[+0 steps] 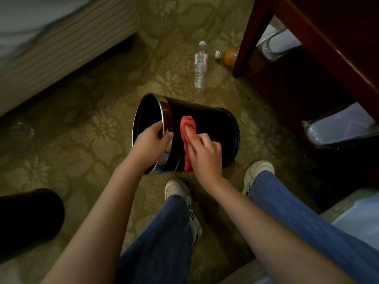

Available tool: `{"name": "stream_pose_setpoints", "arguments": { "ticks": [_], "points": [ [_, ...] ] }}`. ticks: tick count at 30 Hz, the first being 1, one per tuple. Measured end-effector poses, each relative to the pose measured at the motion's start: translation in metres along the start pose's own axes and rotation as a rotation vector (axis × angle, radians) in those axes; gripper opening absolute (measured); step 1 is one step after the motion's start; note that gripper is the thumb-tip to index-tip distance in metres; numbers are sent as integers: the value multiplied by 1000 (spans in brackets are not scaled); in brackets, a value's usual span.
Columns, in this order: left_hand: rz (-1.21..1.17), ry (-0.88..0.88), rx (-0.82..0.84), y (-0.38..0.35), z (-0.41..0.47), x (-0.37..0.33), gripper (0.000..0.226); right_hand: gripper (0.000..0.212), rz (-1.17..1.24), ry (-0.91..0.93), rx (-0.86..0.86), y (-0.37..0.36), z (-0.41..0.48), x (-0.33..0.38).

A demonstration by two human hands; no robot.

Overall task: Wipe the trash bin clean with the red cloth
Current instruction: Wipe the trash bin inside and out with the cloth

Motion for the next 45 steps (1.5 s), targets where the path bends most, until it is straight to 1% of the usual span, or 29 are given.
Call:
{"name": "stream_pose_setpoints", "arguments": {
  "ticks": [2,3,6,7,8,9,11,14,17,18,20,21,22,23,25,26,27,29,30,32,34,37,39,40,43,45],
  "points": [
    [15,3,-19,1,-2,-3,33,45,9,-75,-2,0,1,-7],
    [16,4,-32,1,-3,-3,35,44,32,-168,1,1,0,-16],
    [-11,-4,-34,-2,-5,-6,33,43,138,-565,-1,11,-2,-53],
    [-22,-9,-34,-5,-5,-8,32,43,134,-649,-3,14,-3,-61],
    [-29,-11,-35,-8,-5,-11,34,43,98,-683,-4,17,-3,-63],
    [-25,-14,-38,-12,-5,-14,37,43,50,-673,-9,18,-2,-60],
    [-8,-19,-73,-18,-1,-20,40,43,23,-557,-43,16,0,-40],
    [11,-13,-128,-20,8,-20,28,44,77,-321,-89,10,5,1],
    [-2,10,-154,-16,11,-14,15,44,68,-155,-108,4,10,28],
    [-12,17,-162,-15,11,-13,13,44,64,-110,-105,3,11,33],
    [-47,40,-170,-14,11,-10,17,46,76,-46,-70,1,9,28],
    [-66,53,-164,-13,11,-9,18,46,99,-62,-49,-1,7,18],
    [-75,54,-158,-12,10,-8,15,46,126,-127,-37,-2,6,4],
    [-70,51,-156,-11,10,-6,16,46,150,-234,-34,-1,5,-14],
    [-72,51,-150,-10,7,-4,25,46,153,-473,-14,4,4,-52],
    [-76,50,-142,-10,6,-4,26,45,127,-545,10,8,4,-65],
    [-78,45,-134,-11,5,-5,26,45,92,-574,33,11,3,-73],
    [-65,34,-133,-16,5,-7,24,45,30,-566,39,14,4,-71],
    [-47,31,-144,-17,6,-8,25,45,7,-513,22,14,4,-61],
    [-13,45,-172,-16,10,-8,25,48,-3,-326,0,10,2,-31],
    [20,90,-198,-14,13,-3,24,48,66,-156,9,0,-1,4],
    [17,123,-204,-10,13,3,20,45,134,-16,38,-11,0,37],
    [10,127,-197,-8,12,7,19,46,96,43,68,-12,1,30],
    [-1,130,-198,-6,12,10,20,46,89,18,79,-11,1,19],
    [-62,133,-210,-4,9,19,28,49,90,-237,57,-2,5,-27],
    [-91,146,-199,-4,8,20,33,47,48,-348,58,2,11,-49]
  ]
}}
Point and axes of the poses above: each hand's wrist, its own z-axis towards the middle knuckle, its own y-axis out of the back of the hand, x = y × z, the point moved 1 cm from there along z, towards the middle knuckle, and after that the axes turned 8 degrees about z, right-handed, at the moved point
